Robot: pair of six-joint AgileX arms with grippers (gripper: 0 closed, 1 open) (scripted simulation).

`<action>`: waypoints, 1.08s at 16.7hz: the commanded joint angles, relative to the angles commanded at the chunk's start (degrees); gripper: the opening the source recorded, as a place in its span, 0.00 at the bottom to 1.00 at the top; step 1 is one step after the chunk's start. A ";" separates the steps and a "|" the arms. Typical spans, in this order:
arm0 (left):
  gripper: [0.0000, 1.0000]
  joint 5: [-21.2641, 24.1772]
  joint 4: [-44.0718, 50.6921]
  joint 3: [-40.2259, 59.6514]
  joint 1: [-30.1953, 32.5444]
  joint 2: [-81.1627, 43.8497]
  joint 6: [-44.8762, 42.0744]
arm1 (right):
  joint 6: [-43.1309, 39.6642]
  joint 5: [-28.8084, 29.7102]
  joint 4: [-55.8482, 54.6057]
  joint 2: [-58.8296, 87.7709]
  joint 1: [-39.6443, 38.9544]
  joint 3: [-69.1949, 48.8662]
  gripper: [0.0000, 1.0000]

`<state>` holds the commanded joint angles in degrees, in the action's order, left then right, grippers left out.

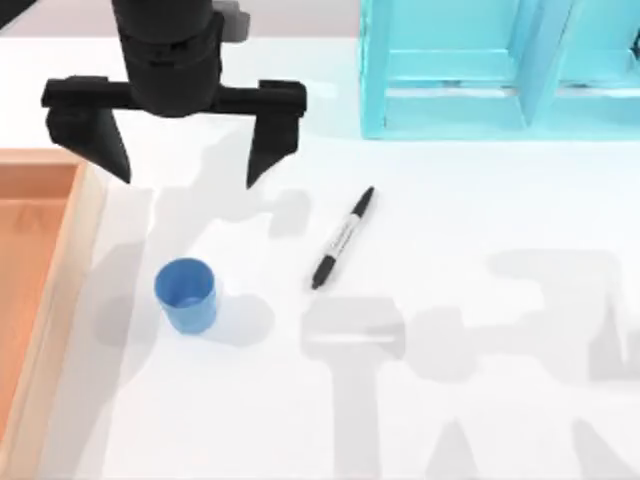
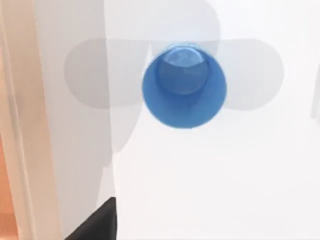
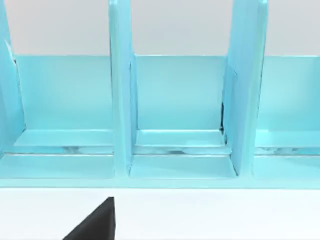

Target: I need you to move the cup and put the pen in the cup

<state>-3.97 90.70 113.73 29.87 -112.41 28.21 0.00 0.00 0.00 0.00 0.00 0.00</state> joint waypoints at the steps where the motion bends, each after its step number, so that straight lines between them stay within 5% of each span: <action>1: 1.00 -0.01 0.05 0.04 0.00 0.02 0.00 | 0.00 0.00 0.00 0.00 0.00 0.00 1.00; 7: 1.00 -1.07 -1.30 2.01 1.83 -2.32 -1.74 | 0.00 0.00 0.00 0.00 0.00 0.00 1.00; 18: 1.00 -8.15 -10.93 22.14 12.44 -31.73 -14.06 | 0.00 0.00 0.00 0.00 0.00 0.00 1.00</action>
<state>-12.12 79.77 135.87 42.31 -144.14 14.16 0.00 0.00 0.00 0.00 0.00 0.00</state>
